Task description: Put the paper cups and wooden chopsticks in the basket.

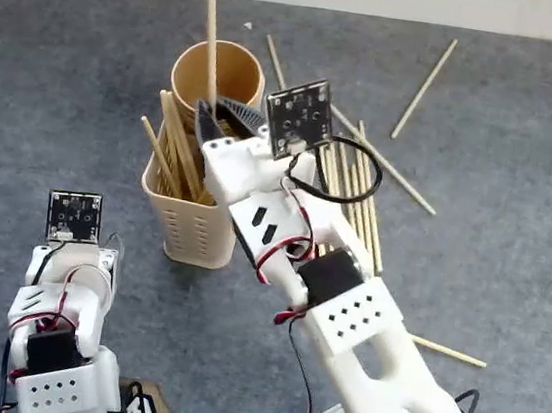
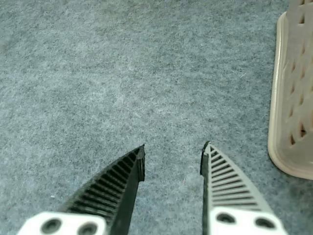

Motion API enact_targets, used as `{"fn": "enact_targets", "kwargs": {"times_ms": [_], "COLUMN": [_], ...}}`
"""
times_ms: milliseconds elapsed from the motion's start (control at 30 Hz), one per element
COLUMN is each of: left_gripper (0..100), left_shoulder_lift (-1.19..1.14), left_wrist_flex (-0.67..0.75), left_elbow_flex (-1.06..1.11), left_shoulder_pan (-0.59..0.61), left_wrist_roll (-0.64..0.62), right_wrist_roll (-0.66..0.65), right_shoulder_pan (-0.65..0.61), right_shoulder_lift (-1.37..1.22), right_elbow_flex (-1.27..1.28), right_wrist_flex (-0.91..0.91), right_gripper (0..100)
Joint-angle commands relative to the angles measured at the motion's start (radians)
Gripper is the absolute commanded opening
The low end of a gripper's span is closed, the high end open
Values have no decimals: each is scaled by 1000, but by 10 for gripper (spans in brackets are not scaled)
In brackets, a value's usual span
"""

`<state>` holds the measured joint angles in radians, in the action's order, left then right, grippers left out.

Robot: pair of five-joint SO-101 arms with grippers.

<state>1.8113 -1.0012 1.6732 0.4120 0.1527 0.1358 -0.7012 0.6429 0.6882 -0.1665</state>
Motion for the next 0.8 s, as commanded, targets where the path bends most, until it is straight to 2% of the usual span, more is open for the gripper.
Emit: {"fn": "enact_targets", "kwargs": {"times_ms": [0, 133, 267, 367, 433, 533, 600, 700, 767], "left_gripper": [213, 213, 213, 213, 213, 213, 213, 213, 213], "left_shoulder_lift": [5, 5, 5, 5, 5, 5, 5, 5, 5], "left_wrist_flex": [17, 17, 17, 17, 17, 17, 17, 17, 15], "left_elbow_flex": [2, 2, 2, 2, 2, 2, 2, 2, 2], "left_shoulder_pan": [-10, -10, -10, -10, -10, -10, -10, -10, -10], "left_wrist_roll": [12, 12, 12, 12, 12, 12, 12, 12, 12], "right_wrist_roll": [6, -17, -157, -241, -342, -575, -695, -707, -701], "right_shoulder_pan": [-4, -2, -4, -1, 33, 107, 176, 344, 455], "right_shoulder_lift": [5, 7, 65, 145, 186, 196, 193, 185, 174], "right_elbow_flex": [-21, -122, -252, -366, -449, -539, -512, -390, -308], "right_wrist_flex": [-16, -154, -351, -579, -742, -980, -1095, -1053, -923], "right_gripper": [103, 139, 139, 139, 139, 138, 138, 138, 138]}}
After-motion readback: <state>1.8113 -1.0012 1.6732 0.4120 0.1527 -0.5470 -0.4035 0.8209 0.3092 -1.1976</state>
